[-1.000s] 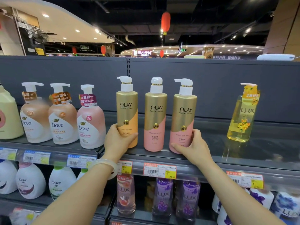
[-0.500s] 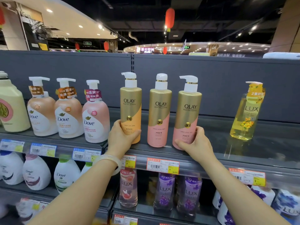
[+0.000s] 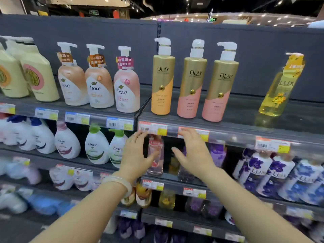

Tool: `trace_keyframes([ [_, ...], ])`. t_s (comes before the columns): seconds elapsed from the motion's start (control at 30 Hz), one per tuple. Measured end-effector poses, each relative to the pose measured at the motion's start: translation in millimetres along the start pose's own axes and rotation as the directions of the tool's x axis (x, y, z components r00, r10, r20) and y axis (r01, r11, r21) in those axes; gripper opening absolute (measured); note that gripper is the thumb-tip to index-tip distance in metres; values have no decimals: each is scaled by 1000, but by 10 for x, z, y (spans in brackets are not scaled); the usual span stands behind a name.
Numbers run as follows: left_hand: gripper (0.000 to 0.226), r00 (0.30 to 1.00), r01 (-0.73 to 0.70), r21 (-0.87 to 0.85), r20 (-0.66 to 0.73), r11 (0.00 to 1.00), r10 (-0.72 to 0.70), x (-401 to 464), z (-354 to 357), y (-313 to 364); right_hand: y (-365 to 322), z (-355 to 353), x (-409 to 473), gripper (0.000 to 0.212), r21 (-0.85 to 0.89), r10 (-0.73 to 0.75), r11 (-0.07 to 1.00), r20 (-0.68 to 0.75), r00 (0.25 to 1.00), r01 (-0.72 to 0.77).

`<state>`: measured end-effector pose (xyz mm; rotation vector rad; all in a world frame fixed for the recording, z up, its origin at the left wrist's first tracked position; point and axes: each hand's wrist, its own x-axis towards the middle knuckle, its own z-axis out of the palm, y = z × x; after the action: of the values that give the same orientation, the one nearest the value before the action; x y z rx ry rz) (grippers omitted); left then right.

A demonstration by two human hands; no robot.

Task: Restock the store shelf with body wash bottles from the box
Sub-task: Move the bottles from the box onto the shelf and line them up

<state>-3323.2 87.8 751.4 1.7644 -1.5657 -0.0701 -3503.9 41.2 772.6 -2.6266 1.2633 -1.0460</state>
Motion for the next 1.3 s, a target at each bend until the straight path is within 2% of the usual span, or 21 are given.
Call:
trace_keyframes([
  [0.07,74,966,65,108,243,992,-90,-219,76,-145,-225,249,-228,59,-81,122,991,288,950,-103],
  [0.13,74,882,123,182,431,976,-192,-498,131,-341,-400,502,-519,65,-175,248,967,472,846,-185],
  [0.2,70,827,159,224,501,962,-253,-787,204,-587,-523,726,-848,63,-211,319,947,563,763,-241],
  [0.37,70,729,270,243,581,932,-362,-1433,193,-1015,-730,1127,-1512,57,-235,386,920,687,615,-315],
  [0.57,59,610,402,303,616,864,-499,-2011,176,-1372,-798,1538,-1957,61,-206,394,898,767,506,-388],
  [0.7,67,530,448,351,637,822,-560,-2389,251,-1665,-850,1815,-2329,61,-233,431,867,796,425,-441],
  [0.8,59,501,441,354,665,825,-554,-2597,297,-1921,-907,2014,-2628,59,-272,464,829,822,330,-488],
  [0.93,47,458,418,381,695,825,-554,-2672,295,-2327,-972,2353,-2815,61,-328,536,762,803,260,-558],
  [1.03,50,402,485,386,698,784,-592,-2618,289,-2698,-1056,2697,-2864,54,-365,596,699,773,218,-615],
  [1.17,55,332,482,438,710,759,-621,-2628,325,-3352,-1200,3343,-3044,64,-386,640,599,758,129,-702],
  [1.3,55,252,452,498,725,740,-641,-2850,522,-3919,-1395,3861,-3394,48,-400,659,548,748,84,-735],
])
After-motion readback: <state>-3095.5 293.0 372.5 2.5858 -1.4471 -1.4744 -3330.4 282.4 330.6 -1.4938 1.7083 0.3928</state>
